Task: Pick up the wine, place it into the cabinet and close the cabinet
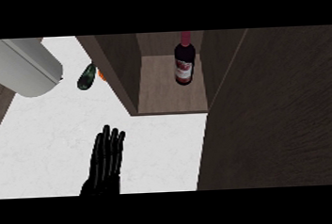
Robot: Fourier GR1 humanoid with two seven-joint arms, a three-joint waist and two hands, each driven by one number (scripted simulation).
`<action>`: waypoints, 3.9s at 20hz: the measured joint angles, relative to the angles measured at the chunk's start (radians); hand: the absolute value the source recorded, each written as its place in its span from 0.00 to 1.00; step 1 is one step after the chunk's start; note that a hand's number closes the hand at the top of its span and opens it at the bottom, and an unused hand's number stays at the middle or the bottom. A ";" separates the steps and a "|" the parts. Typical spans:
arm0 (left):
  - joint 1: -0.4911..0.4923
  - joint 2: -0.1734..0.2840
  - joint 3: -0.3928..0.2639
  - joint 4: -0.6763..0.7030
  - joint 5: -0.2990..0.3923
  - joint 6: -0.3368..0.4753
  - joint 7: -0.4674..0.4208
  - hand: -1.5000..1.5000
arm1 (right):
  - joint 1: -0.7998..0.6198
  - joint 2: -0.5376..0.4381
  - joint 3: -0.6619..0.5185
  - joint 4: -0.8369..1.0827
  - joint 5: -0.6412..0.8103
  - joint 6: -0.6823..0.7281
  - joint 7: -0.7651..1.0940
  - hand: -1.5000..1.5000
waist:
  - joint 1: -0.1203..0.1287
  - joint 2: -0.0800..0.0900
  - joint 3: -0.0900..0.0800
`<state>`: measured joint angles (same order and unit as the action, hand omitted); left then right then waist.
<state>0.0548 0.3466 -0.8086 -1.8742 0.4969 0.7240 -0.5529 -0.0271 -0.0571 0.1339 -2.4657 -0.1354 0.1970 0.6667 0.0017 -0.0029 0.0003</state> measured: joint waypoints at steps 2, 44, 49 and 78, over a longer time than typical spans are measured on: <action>0.034 0.047 0.011 -0.049 0.008 -0.036 0.005 0.00 | 0.004 -0.006 0.006 0.002 -0.002 0.019 -0.008 1.00 | 0.001 0.000 0.000; 0.365 0.421 0.686 -0.169 0.405 -0.571 0.015 0.00 | -0.012 -0.011 0.696 0.058 0.221 -0.299 0.007 1.00 | 0.007 -0.007 -0.005; 0.347 0.422 0.712 -0.147 0.435 -0.616 0.038 0.00 | -0.173 -0.070 0.739 0.086 0.266 -0.437 0.039 1.00 | 0.014 -0.003 -0.005; 0.214 0.318 0.715 -0.098 0.397 -0.600 0.145 0.00 | -1.184 0.054 0.383 1.028 -0.052 -0.634 -0.140 1.00 | 0.025 0.007 -0.002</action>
<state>0.2692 0.6648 -0.0935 -1.9727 0.8941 0.1236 -0.4084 -1.2114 -0.0033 0.5170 -1.4374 -0.1876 -0.4366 0.5270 0.0271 0.0039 -0.0017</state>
